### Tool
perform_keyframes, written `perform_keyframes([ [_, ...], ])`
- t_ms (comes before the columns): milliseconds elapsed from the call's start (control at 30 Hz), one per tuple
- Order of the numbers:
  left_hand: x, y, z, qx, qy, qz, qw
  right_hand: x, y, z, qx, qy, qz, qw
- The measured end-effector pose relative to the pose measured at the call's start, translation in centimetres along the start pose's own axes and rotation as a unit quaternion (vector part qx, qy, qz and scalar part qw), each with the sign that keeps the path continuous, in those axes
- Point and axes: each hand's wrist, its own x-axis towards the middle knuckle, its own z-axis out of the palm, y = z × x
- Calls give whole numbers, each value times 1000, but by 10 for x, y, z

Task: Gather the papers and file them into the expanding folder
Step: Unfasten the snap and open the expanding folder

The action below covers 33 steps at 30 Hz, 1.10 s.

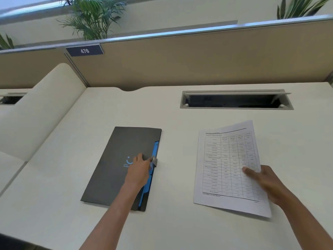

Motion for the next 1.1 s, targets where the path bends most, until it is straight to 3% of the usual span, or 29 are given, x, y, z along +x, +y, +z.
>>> perform_keyframes([
  [133,5,1,-10,16,-20,17,1000,0,1,-2,-2,0,1,1000],
  [333,4,21,-21,124,-35,36,991,-2,1,-3,-5,-2,0,1000],
  [767,-6,30,-49,202,-2,33,979,-4,7,-12,-12,14,2,1000],
  [1100,-13,59,-71,82,106,62,989,-10,11,-16,-14,43,1,999],
])
